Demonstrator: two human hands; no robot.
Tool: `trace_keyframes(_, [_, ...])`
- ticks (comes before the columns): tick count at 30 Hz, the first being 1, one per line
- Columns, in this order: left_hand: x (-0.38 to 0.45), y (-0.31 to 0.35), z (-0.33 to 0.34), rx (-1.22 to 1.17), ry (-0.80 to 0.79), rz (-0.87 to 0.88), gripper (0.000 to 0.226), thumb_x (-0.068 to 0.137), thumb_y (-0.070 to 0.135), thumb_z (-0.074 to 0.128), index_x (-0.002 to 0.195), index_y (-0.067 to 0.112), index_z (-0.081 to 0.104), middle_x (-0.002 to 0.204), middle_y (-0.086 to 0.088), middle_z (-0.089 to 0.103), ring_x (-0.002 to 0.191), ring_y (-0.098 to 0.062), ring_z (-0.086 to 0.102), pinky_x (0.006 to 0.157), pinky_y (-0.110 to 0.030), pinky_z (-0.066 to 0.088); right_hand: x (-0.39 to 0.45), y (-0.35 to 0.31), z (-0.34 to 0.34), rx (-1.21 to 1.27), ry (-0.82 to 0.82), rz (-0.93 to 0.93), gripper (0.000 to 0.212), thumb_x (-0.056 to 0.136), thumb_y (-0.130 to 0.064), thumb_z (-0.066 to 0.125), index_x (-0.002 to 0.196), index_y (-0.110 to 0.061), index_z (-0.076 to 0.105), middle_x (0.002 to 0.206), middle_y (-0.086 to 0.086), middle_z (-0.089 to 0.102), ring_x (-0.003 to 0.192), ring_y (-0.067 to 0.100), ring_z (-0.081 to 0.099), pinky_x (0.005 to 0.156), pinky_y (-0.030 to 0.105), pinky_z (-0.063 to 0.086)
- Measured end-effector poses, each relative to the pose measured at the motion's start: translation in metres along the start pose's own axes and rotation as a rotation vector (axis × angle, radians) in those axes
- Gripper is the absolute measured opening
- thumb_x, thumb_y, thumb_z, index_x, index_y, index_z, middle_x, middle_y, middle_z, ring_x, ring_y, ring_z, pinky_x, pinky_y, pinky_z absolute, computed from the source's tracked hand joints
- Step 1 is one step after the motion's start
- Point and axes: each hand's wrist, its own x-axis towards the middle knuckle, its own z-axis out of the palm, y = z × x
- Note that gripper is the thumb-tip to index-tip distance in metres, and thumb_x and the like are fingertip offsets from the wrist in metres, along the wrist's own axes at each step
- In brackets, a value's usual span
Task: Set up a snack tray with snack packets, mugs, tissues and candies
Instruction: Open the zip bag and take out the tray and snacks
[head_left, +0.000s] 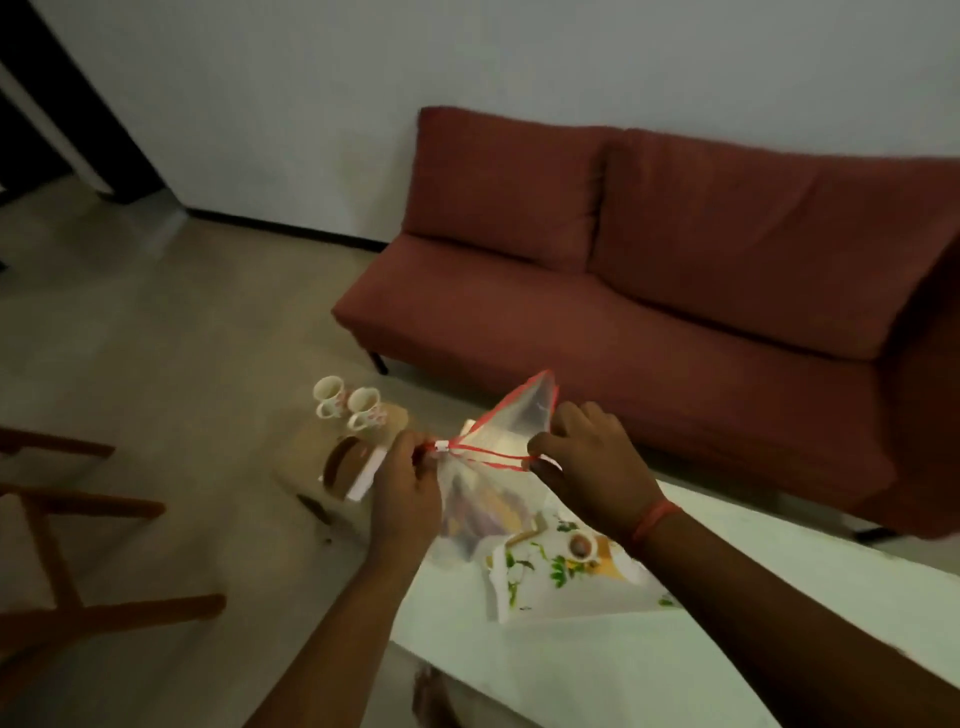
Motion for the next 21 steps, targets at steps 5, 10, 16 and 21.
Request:
trace_keyframes(5, [-0.049, 0.061, 0.072, -0.109, -0.24, -0.008, 0.014, 0.097, 0.011, 0.054, 0.095, 0.025, 0.057, 0.088, 0.014, 0.063, 0.087, -0.007, 0.061, 0.073, -0.013, 0.045, -0.091, 0.05, -0.048, -0.044, 0.157, 0.161, 0.02, 0.085, -0.049, 0.063, 0.09, -0.03, 0.069, 0.102, 0.001, 0.058, 0.093, 0.024, 0.051, 0.08, 0.039, 0.044])
trace_keyframes(10, [-0.081, 0.11, 0.112, -0.122, -0.43, 0.11, 0.011, 0.098, 0.015, 0.053, 0.1, 0.026, 0.057, 0.097, 0.009, 0.064, 0.089, -0.006, 0.061, 0.074, -0.005, 0.046, -0.137, 0.074, -0.073, -0.084, 0.171, 0.211, 0.02, 0.089, -0.045, 0.057, 0.089, -0.027, 0.067, 0.09, -0.005, 0.061, 0.087, 0.021, 0.056, 0.09, 0.043, 0.044])
trace_keyframes(16, [-0.099, 0.136, 0.121, -0.097, -0.578, 0.237, 0.015, 0.097, 0.019, 0.055, 0.11, 0.026, 0.057, 0.107, 0.011, 0.062, 0.097, -0.009, 0.06, 0.091, -0.015, 0.046, -0.15, 0.06, -0.093, 0.111, 0.225, 0.297, 0.018, 0.092, -0.036, 0.058, 0.104, -0.025, 0.065, 0.094, -0.006, 0.064, 0.075, 0.015, 0.06, 0.068, 0.026, 0.045])
trace_keyframes(21, [-0.09, 0.133, 0.104, -0.126, -0.61, 0.279, 0.015, 0.099, 0.02, 0.052, 0.109, 0.031, 0.055, 0.105, 0.012, 0.063, 0.098, -0.009, 0.062, 0.087, -0.013, 0.048, -0.141, 0.045, -0.094, 0.305, 0.31, 0.337, 0.012, 0.091, -0.032, 0.061, 0.1, -0.024, 0.063, 0.09, -0.011, 0.059, 0.073, 0.01, 0.054, 0.061, 0.022, 0.043])
